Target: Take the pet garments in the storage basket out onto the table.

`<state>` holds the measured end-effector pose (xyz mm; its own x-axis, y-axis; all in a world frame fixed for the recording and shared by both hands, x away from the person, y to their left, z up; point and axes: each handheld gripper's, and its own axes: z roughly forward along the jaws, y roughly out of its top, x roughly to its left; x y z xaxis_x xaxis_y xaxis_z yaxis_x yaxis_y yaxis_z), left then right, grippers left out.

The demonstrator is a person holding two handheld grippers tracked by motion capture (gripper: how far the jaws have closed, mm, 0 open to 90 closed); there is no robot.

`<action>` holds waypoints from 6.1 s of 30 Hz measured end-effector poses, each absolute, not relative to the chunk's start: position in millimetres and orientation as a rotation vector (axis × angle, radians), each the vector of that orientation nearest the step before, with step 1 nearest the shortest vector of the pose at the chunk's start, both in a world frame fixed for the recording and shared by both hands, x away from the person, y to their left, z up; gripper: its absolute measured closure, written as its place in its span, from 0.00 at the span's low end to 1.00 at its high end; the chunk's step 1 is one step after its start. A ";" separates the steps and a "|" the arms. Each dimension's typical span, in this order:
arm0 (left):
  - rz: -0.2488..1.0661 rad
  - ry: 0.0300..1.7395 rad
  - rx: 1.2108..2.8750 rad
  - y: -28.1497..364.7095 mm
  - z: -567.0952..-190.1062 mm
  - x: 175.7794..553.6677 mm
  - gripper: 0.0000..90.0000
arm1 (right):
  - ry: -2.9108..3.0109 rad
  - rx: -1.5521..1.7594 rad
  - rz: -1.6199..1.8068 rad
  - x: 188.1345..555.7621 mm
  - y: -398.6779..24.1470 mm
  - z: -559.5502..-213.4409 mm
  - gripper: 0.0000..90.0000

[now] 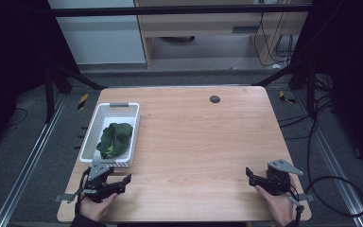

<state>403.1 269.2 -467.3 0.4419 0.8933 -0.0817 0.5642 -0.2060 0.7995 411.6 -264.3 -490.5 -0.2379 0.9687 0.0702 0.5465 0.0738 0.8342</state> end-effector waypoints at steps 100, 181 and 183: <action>0.648 1.351 1.870 309.2 -382.1 482.7 0.23 | 1.925 1.422 1.036 415.1 -252.8 -493.0 0.14; 0.488 1.553 2.196 297.3 -421.3 570.0 0.36 | 1.985 1.436 1.024 417.5 -250.0 -496.8 0.14; 0.478 1.556 2.199 297.1 -422.7 570.8 0.38 | 1.989 1.437 1.022 417.5 -249.9 -496.9 0.14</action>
<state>570.8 297.1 -422.7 0.3208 0.9461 0.0454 0.8083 -0.2984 0.5076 417.5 -249.9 -496.9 -0.3344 0.9414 0.0438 0.5836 0.1703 0.7940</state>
